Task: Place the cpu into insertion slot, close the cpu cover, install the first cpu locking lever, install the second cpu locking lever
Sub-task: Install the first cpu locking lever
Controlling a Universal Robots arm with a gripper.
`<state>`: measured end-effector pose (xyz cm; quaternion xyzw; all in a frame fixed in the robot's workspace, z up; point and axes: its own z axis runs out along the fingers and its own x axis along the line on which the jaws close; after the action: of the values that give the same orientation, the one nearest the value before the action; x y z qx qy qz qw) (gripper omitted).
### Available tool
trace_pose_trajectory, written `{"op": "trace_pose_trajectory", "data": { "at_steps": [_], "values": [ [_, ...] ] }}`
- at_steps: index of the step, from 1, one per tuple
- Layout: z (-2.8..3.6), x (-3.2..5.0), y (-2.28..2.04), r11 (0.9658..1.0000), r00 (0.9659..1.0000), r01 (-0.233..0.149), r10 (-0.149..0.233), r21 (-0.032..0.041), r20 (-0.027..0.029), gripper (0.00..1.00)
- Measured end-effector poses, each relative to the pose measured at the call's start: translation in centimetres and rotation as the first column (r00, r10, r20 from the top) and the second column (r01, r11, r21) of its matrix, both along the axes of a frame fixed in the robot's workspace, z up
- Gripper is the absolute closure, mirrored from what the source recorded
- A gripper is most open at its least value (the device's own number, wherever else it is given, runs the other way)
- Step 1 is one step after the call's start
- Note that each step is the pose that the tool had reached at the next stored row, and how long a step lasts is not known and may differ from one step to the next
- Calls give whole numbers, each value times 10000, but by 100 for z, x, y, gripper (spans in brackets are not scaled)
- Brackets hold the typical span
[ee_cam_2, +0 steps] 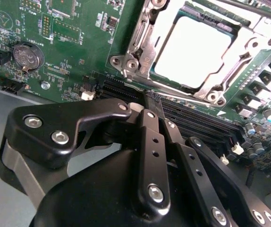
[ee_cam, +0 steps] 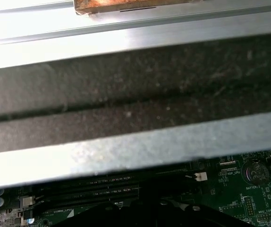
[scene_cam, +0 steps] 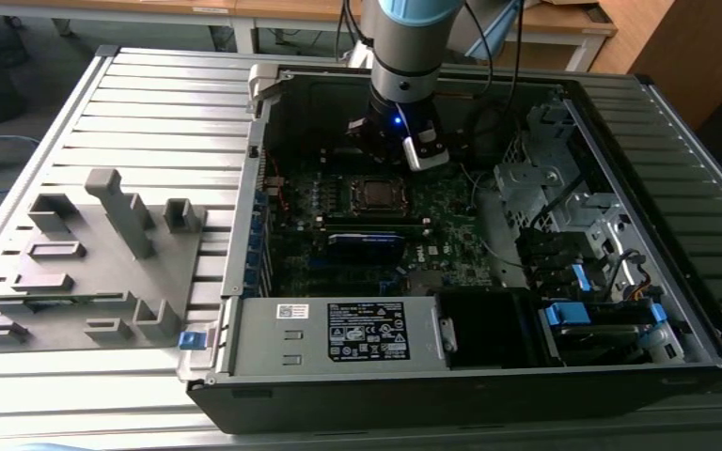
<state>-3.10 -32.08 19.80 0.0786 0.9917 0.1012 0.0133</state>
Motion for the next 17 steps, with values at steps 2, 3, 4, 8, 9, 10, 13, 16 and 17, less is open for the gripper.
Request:
{"op": "trace_pose_trajectory", "data": {
  "at_steps": [2, 3, 4, 8, 9, 10, 13, 16, 17],
  "values": [
    [0, 0, 0, 10000, 10000, 0, 0, 1, 2, 89],
    [-2, 0, 0, 10000, 10000, 0, 0, 1, 10, 89],
    [-4, -1, 0, 10000, 10000, 3, -3, 1, 38, 89],
    [-14, 0, 1, 10000, 9998, 0, 0, 4, 203, 89],
    [-14, 1, 1, 10000, 9998, -1, 1, 5, 204, 89],
    [-14, 0, 0, 10000, 9998, -1, 1, 5, 204, 89],
    [-14, 0, 0, 10000, 9998, 0, 0, 6, 205, 89],
    [-14, 1, 0, 10000, 9998, 65, -65, 5, 206, 89],
    [-14, 2, 0, 10000, 9998, 82, -82, 6, 205, 89]
  ]
}}
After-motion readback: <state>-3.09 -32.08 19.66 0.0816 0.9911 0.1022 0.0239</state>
